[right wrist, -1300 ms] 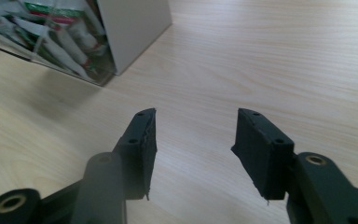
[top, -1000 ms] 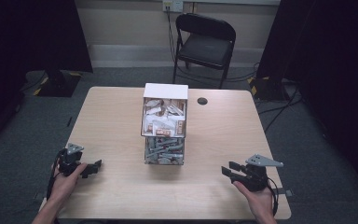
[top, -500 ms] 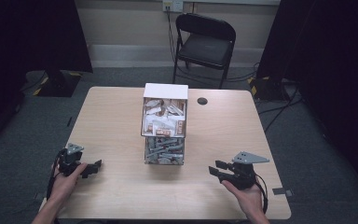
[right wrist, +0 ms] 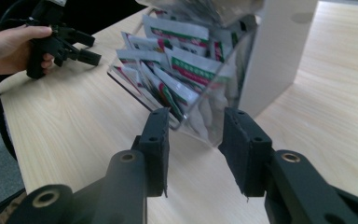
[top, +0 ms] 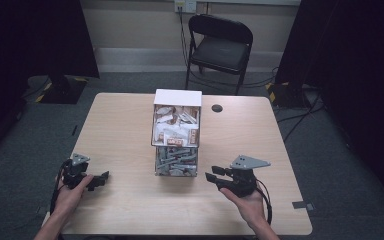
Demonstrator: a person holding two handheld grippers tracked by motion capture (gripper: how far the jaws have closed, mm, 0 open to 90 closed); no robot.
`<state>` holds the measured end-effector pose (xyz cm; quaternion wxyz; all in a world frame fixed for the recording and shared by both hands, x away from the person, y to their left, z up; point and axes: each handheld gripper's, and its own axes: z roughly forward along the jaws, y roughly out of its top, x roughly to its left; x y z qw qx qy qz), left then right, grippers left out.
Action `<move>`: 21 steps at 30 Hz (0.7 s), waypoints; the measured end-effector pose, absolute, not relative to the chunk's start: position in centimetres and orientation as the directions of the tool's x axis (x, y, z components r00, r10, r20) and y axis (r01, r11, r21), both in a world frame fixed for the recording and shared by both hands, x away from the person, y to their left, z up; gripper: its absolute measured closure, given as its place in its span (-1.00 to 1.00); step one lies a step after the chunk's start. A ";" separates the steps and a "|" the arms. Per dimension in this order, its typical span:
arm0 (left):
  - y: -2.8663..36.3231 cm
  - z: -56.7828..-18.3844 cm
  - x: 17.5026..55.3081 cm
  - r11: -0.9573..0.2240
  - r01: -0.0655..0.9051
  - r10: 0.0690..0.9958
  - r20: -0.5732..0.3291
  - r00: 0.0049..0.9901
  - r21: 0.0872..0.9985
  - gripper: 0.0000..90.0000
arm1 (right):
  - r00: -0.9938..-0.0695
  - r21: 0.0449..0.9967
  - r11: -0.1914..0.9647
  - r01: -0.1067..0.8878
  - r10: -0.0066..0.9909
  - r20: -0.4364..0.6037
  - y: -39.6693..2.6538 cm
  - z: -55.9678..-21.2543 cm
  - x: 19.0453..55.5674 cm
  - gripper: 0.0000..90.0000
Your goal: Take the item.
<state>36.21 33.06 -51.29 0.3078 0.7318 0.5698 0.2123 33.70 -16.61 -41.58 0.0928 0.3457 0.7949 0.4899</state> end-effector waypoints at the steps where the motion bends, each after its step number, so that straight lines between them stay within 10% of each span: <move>1: 33.1 -51.3 36.2 -0.160 0.703 0.965 -0.040 0.260 0.692 -1.00 | -0.749 0.845 0.282 0.455 0.634 0.192 -16.3 -41.4 33.8 0.38; 21: 33.1 -51.3 36.2 -0.162 0.703 0.965 -0.040 0.261 0.692 -1.00 | -0.821 0.854 0.319 0.411 0.538 0.194 -10.8 -41.2 35.0 0.52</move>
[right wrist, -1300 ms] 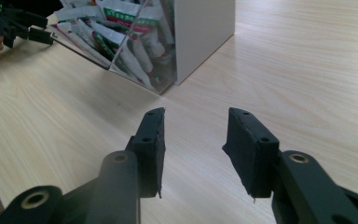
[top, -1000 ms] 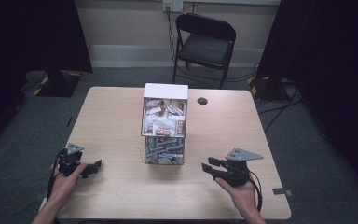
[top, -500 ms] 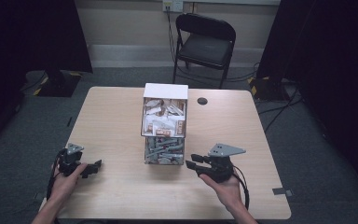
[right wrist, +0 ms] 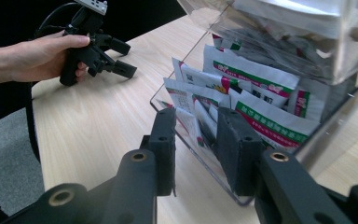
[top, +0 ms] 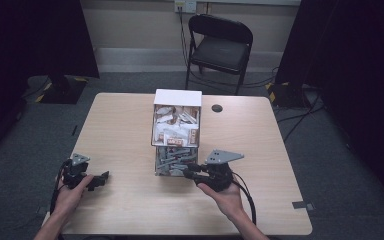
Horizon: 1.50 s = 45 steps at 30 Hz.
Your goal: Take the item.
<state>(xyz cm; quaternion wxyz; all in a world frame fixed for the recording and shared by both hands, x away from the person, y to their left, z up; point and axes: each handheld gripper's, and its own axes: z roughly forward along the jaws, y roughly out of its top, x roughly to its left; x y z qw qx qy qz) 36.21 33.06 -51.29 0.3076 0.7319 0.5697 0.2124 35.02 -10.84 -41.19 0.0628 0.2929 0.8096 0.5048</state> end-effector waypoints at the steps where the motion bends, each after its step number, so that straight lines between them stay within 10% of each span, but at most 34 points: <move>1: 33.1 -51.3 36.2 -0.161 0.703 0.965 -0.040 0.261 0.692 -1.00 | -0.821 0.853 0.319 0.414 0.536 0.198 -10.6 -41.3 35.1 0.53; 45: 33.1 -51.3 36.2 -0.161 0.703 0.964 -0.042 0.262 0.693 -1.00 | -0.836 0.812 0.374 0.448 0.498 0.231 -8.5 -44.4 37.5 0.83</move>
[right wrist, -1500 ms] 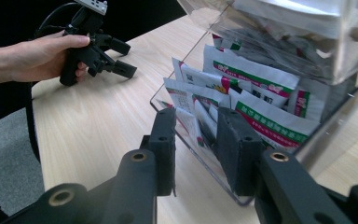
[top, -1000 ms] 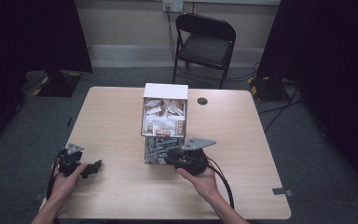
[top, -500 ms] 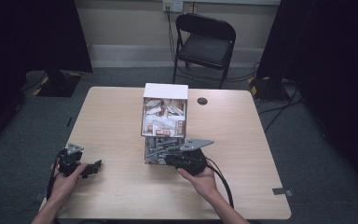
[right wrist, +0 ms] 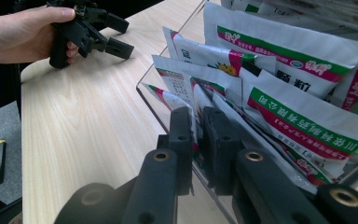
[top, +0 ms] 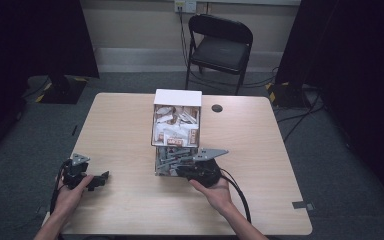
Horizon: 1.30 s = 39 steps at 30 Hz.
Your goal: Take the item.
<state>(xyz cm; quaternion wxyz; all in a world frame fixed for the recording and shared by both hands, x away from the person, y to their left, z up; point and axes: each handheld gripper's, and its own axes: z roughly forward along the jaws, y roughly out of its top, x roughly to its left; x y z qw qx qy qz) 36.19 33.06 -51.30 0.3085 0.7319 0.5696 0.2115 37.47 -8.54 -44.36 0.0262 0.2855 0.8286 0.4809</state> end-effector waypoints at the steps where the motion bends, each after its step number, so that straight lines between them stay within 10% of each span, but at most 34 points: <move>1: 33.1 -51.3 36.2 -0.161 0.703 0.964 -0.040 0.261 0.693 -1.00 | -0.835 0.812 0.374 0.448 0.498 0.232 -8.5 -44.4 37.5 0.83; 39: 33.1 -51.3 36.2 -0.161 0.703 0.964 -0.042 0.262 0.693 -1.00 | -0.841 0.824 0.377 0.423 0.501 0.202 -8.8 -44.4 37.5 0.98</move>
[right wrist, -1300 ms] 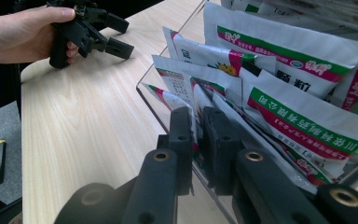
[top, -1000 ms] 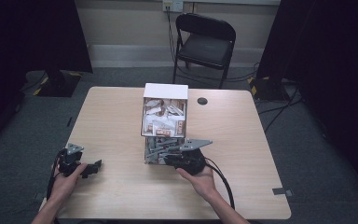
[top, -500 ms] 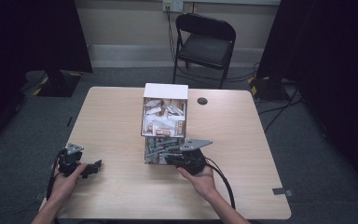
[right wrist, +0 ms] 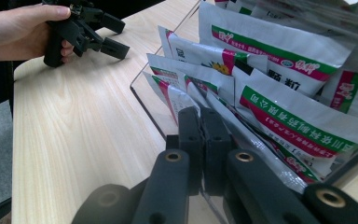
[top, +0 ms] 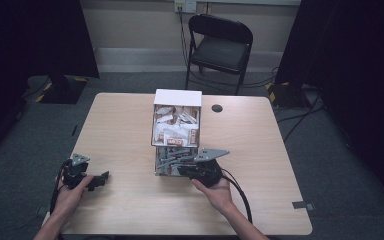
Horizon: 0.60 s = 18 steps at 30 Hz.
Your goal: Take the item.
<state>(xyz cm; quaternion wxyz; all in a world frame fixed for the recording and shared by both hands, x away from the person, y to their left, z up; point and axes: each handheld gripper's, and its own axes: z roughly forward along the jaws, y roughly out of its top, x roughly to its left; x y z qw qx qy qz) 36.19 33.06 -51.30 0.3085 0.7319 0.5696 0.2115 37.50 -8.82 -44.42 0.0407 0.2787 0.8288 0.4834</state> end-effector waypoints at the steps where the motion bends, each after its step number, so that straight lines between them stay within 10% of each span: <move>1: 33.0 -51.3 36.2 -0.160 0.703 0.964 -0.041 0.261 0.693 -1.00 | -0.842 0.825 0.378 0.421 0.501 0.200 -8.8 -44.4 37.5 0.98; 18: 33.1 -51.3 36.2 -0.161 0.703 0.964 -0.041 0.261 0.693 -1.00 | -0.842 0.838 0.356 0.415 0.500 0.205 -9.2 -43.5 37.2 0.98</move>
